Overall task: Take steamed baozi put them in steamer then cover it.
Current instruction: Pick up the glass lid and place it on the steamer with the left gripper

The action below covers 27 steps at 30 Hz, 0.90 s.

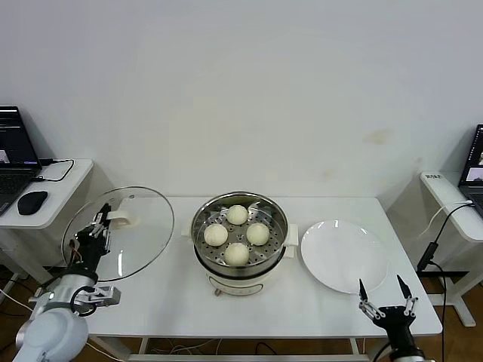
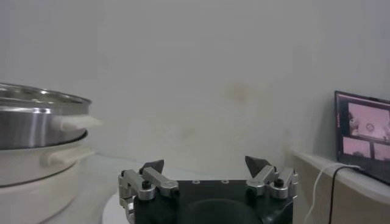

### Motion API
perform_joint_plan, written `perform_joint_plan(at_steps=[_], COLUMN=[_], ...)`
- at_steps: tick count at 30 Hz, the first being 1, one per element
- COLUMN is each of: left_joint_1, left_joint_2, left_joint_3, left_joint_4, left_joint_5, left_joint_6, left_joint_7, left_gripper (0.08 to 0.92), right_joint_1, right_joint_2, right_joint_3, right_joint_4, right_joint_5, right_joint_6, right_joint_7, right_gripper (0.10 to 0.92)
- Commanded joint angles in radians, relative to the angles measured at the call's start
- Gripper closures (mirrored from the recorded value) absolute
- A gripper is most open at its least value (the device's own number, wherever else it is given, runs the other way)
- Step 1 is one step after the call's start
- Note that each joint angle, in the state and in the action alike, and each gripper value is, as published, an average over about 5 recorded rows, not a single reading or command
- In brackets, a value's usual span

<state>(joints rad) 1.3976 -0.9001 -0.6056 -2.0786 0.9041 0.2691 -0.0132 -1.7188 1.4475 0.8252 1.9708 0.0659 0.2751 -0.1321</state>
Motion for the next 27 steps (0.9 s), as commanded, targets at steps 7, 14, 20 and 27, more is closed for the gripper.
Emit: perform_joint_plan(at_steps=[7,14,20,27], left_joint_1=[-0.330,-0.472,-0.523,-0.570], left_joint_2=[0.045,-0.101,-0.193,-0.292], left_joint_3=[0.467,0.615,0.673,0.724], left_joint_4=[-0.026,0.064,0.120,0.203], left_joint_5=[0.041,0.177,0.264,0.328], left_joint_6=[0.220,0.255,0.264,0.269], left_joint_7=[0.112,0.192,0.232,0.250], left_gripper=[0.860,0.860,0.860,0.860], right_joint_1=[0.006,0.015,0.016,0.015], right_joint_2=[0.053,0.074,0.082,0.086], right_joint_3=[-0.047,-0.048,-0.042,-0.043], right_joint_4=[-0.010,-0.025,-0.026,-0.030], right_joint_5=[-0.131,-0.159,-0.168,-0.171], right_joint_6=[0.023,0.022,0.022,0.026], right_joint_7=[0.035,0.049,0.051,0.051], right_gripper=[0.203,0.203,0.203,0.203])
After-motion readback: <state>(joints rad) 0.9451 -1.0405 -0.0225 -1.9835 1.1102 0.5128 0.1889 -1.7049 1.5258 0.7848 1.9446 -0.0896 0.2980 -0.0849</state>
